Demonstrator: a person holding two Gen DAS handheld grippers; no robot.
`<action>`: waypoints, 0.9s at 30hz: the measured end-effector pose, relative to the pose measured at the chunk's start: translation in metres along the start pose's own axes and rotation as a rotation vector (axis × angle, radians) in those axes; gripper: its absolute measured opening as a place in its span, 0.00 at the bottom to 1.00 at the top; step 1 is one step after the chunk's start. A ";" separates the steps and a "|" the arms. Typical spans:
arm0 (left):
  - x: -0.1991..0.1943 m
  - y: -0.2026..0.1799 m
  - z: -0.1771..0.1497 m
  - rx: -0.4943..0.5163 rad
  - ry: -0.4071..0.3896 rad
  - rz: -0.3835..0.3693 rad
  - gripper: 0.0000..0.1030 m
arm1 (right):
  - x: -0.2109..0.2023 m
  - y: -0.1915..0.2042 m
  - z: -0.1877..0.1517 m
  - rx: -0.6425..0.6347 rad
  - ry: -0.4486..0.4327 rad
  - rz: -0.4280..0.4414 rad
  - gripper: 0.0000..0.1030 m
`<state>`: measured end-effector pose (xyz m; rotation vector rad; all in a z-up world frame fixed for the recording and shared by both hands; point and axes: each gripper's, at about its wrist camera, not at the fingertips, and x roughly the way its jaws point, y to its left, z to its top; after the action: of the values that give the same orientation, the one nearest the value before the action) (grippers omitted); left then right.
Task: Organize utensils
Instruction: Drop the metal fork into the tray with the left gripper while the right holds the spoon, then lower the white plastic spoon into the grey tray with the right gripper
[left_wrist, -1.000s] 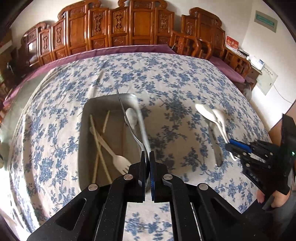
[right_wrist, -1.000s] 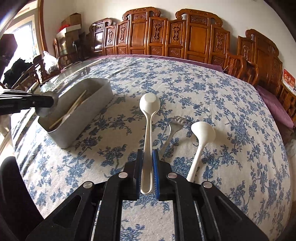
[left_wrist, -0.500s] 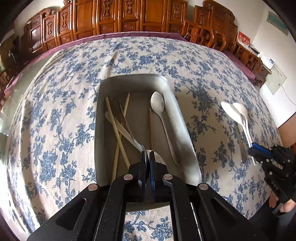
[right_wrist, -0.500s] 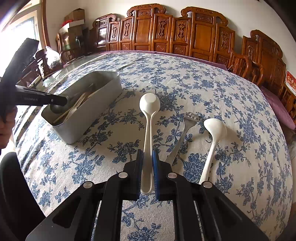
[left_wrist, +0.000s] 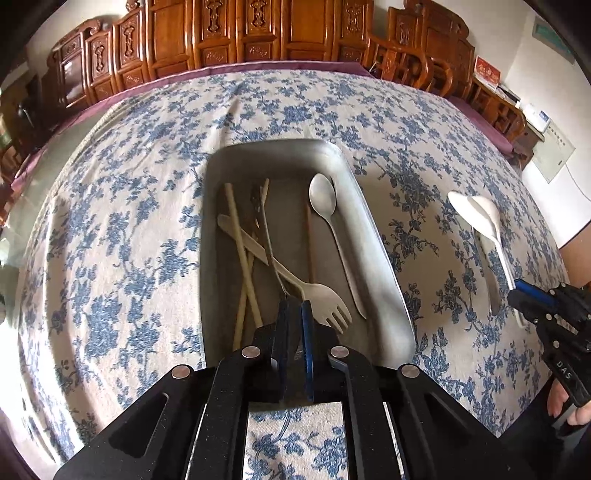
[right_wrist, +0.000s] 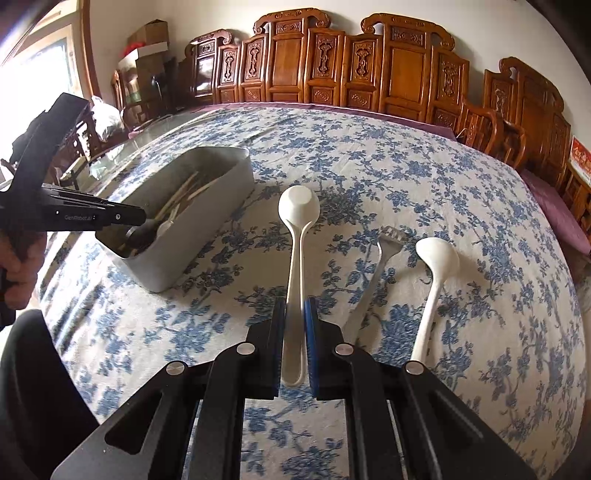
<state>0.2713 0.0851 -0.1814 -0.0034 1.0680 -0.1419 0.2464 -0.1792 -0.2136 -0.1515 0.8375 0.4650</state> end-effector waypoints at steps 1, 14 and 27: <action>-0.005 0.001 -0.001 -0.001 -0.008 0.000 0.07 | -0.001 0.003 0.001 -0.002 -0.002 0.002 0.12; -0.086 0.024 -0.025 -0.017 -0.158 0.036 0.52 | -0.015 0.056 0.043 -0.058 -0.049 0.049 0.12; -0.107 0.058 -0.047 -0.108 -0.241 0.046 0.92 | 0.009 0.099 0.082 -0.097 -0.023 0.065 0.12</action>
<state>0.1863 0.1582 -0.1148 -0.0917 0.8334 -0.0407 0.2622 -0.0629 -0.1603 -0.2087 0.7995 0.5681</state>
